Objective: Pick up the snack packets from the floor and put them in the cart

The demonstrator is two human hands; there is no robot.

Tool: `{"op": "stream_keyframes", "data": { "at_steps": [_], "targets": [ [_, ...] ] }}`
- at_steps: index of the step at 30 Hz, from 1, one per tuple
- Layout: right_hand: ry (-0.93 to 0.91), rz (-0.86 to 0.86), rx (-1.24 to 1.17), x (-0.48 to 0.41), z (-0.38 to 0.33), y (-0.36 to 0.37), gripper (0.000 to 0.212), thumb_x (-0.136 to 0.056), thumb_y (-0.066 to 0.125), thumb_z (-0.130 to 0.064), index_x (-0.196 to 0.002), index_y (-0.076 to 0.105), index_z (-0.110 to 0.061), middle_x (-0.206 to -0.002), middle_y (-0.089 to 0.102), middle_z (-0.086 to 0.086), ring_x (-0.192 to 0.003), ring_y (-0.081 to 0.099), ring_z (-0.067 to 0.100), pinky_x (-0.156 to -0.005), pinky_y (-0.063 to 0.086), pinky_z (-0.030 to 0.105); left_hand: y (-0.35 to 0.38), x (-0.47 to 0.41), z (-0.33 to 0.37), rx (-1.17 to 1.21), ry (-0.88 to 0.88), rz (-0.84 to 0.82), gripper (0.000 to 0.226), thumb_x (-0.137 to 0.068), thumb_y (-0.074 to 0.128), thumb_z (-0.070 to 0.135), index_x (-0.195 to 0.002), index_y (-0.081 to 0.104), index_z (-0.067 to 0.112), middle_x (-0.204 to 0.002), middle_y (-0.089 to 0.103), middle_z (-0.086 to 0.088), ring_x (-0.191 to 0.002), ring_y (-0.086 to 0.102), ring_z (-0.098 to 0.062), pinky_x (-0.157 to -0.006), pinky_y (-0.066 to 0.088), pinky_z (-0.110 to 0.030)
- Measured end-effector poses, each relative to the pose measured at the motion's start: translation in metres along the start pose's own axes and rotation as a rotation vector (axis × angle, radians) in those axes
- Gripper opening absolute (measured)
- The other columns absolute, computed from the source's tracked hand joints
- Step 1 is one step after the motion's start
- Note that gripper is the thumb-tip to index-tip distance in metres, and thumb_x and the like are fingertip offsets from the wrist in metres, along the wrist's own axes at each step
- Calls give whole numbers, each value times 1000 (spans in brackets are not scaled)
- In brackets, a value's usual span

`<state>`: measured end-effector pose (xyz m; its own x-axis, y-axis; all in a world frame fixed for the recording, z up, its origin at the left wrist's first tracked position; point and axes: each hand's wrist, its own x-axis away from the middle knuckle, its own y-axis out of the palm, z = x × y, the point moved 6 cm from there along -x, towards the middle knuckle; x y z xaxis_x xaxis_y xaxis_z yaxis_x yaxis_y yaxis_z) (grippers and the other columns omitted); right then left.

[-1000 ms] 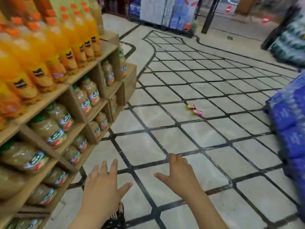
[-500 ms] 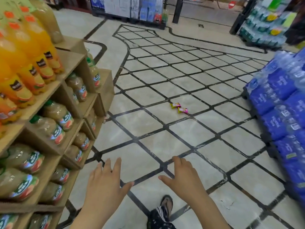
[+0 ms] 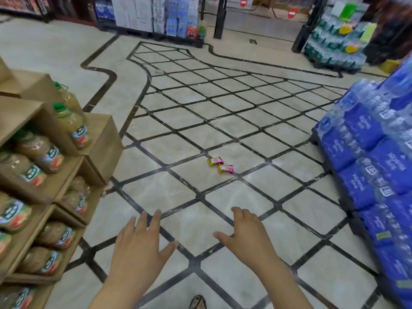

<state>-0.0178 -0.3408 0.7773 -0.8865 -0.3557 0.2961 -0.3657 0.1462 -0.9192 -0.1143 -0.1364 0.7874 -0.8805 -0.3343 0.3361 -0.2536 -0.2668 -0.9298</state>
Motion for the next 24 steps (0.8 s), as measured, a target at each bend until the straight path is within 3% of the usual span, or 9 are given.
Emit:
{"op": "stream_keyframes", "data": {
  "at_steps": [11, 24],
  "targets": [
    [46, -54, -41, -149, 27, -31, 75, -88, 48, -67, -144, 29, -19, -135, 44, 0, -124, 42, 20, -99, 38, 30, -34, -146, 27, 83, -10, 8, 85, -90, 34, 72, -155, 3, 28, -164, 9, -5, -150, 12, -28, -120, 20, -37],
    [164, -15, -93, -379, -2, -104, 77, -86, 50, -68, -144, 30, -22, -138, 45, -1, -128, 41, 20, -102, 39, 31, -135, -405, 21, 50, 119, -13, 81, -94, 32, 67, -156, 6, 24, -164, 7, -6, -150, 12, -28, -119, 18, -38]
  ]
}}
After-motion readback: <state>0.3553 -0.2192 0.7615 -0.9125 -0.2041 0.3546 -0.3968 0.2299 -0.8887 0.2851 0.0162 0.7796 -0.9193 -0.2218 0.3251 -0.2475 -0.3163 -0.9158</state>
